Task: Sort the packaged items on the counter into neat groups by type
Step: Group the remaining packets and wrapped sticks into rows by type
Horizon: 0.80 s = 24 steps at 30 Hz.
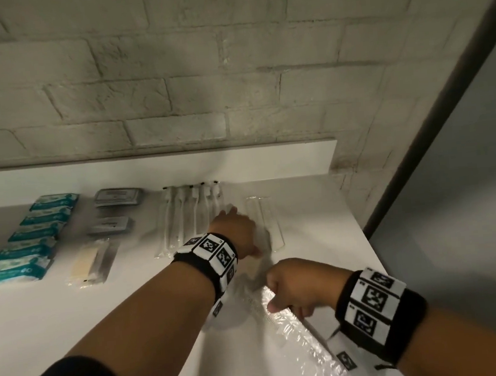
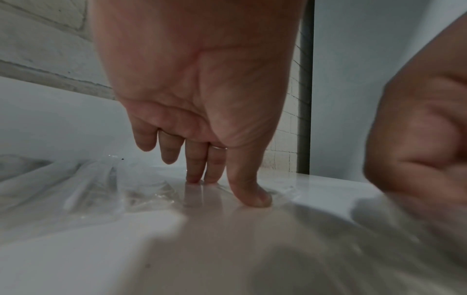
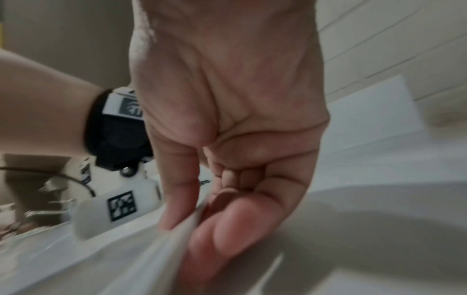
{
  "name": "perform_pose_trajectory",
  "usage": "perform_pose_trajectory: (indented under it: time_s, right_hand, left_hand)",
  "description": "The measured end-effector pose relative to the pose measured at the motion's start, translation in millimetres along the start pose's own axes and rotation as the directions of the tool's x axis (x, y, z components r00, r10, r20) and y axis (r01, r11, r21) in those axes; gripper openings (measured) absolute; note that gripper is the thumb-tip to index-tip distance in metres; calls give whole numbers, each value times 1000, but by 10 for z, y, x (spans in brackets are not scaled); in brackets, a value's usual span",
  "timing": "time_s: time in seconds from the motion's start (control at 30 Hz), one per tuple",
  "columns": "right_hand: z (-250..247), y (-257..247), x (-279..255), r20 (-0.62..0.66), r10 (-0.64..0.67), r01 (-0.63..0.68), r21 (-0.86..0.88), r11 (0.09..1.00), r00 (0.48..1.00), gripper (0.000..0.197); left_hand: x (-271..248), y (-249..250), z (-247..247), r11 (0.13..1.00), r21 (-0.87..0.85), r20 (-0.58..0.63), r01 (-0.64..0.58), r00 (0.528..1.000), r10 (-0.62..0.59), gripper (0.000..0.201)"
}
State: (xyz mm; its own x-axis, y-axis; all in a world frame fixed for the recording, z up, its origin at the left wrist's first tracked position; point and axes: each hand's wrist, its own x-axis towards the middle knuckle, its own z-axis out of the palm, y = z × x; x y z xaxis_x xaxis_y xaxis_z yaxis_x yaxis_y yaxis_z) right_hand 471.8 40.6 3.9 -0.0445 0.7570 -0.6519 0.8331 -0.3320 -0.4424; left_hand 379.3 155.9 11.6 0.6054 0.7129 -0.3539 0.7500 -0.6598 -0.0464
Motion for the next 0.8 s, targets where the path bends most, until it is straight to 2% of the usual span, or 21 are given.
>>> perform_pose_trajectory:
  time_s: [0.13,0.2,0.23,0.3,0.33,0.4,0.47,0.5,0.63,0.8]
  right_hand:
    - [-236,207,-15,-116,104,-74,241,968,988,12]
    - [-399,338,20,-239,172,-70,382,922,956,10]
    - [-471,402,23,-320,202,-65,390,918,926,16]
    - [-568,519,4,-473,172,-85,200,976,864,41]
    - [-584,559,-22,-500,116,-87,81,993,858,50]
    - [-539,566,-68,-405,15,-61,-100,993,914,61]
    - [-464,569,-33,-273,-8,-70,-278,958,962,68]
    - [-451,578,10,-247,-6,-80,-333,940,969,71]
    - [-579,601,157,-293,-19,-68,-284,956,956,74]
    - [-799,633,413,-320,-36,-44,-242,969,947,75]
  left_hand:
    - [28,-10,27,1000,15,-7,-8,1000,8,72]
    - [58,-36,56,1000,23,-11,-20,1000,21,73]
    - [81,-48,79,999,26,-15,-32,999,32,75]
    - [131,-72,131,998,23,-42,-52,998,53,76]
    - [158,-60,147,998,11,-67,-66,996,67,74]
    - [211,3,163,994,3,-106,-107,989,107,68]
    - [253,110,160,989,23,-109,-147,983,149,64]
    - [280,164,163,988,32,-96,-154,983,156,64]
    - [375,246,186,992,18,-42,-121,992,122,66]
    - [412,236,212,992,26,-58,-123,991,124,63]
